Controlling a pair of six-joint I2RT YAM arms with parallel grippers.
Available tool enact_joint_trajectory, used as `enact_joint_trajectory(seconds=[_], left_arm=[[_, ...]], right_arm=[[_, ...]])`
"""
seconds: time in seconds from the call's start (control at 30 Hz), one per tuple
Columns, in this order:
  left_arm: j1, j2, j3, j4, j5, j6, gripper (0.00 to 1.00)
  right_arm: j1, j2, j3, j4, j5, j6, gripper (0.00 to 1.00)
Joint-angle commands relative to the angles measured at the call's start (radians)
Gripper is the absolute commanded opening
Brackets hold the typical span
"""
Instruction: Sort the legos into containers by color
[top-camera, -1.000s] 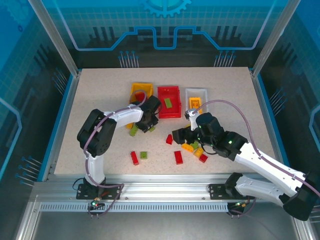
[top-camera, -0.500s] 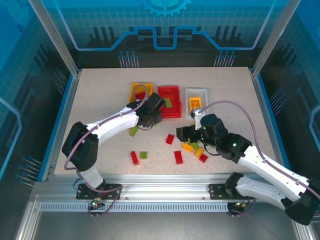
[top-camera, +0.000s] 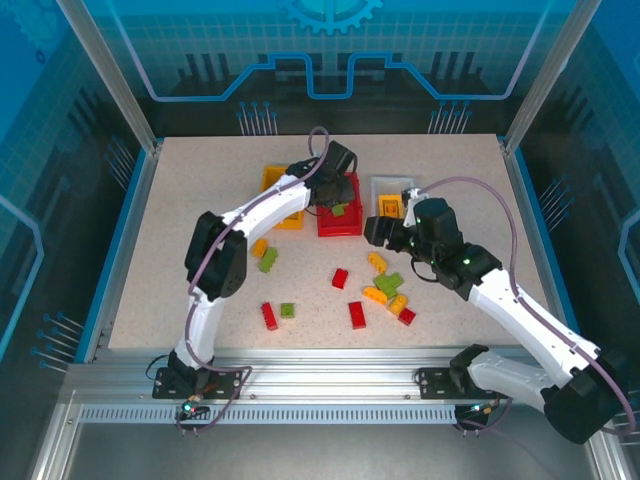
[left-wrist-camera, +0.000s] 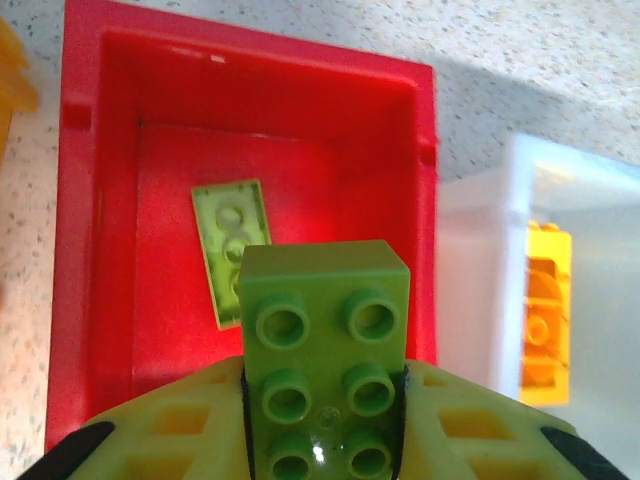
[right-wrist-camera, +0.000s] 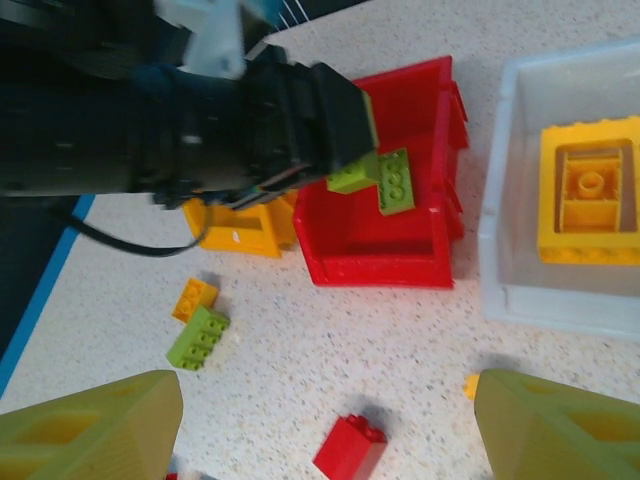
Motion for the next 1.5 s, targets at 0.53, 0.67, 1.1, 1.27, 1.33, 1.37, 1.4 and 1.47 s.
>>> enact_joint_trajectory(seconds=[0.53,0.67,1.1,1.27,1.33,1.37,1.4,1.47], left_arm=[[0.074,-0.066,-0.079,0.12,0.25,0.024,0.58],[0.064,-0.164,-0.152,0.159,0.249,-0.029,0.55],[0.004,-0.724,-0.664,0.192,0.11,-0.13,0.54],[-0.005,-0.967,-0.896,0.176,0.111,-0.162,0.55],[-0.016,-1.031,-0.959,0.162,0.117,-0.162,0.57],[-0.024,-1.059,-0.989,0.163,0.125,-0.162,0.58],[-0.032,-1.08,-1.016,0.17,0.132,-0.163,0.58],[-0.055,-1.115,-1.067,0.192,0.141,-0.164,0.59]], right_arm=[[-0.013,0.015,-0.003,0.029,-0.046,0.019,0.78],[-0.009,-0.016,-0.012,-0.039,0.003,0.006,0.77],[0.274,0.084,0.005,-0.296,0.218,-0.101,0.72],[0.318,0.168,0.016,-0.288,0.321,-0.082,0.72],[0.266,0.181,-0.003,-0.275,0.314,-0.088,0.73],[0.228,0.195,-0.012,-0.263,0.295,-0.102,0.74],[0.199,0.217,-0.012,-0.261,0.277,-0.12,0.75],[0.14,0.28,0.001,-0.253,0.231,-0.179,0.77]])
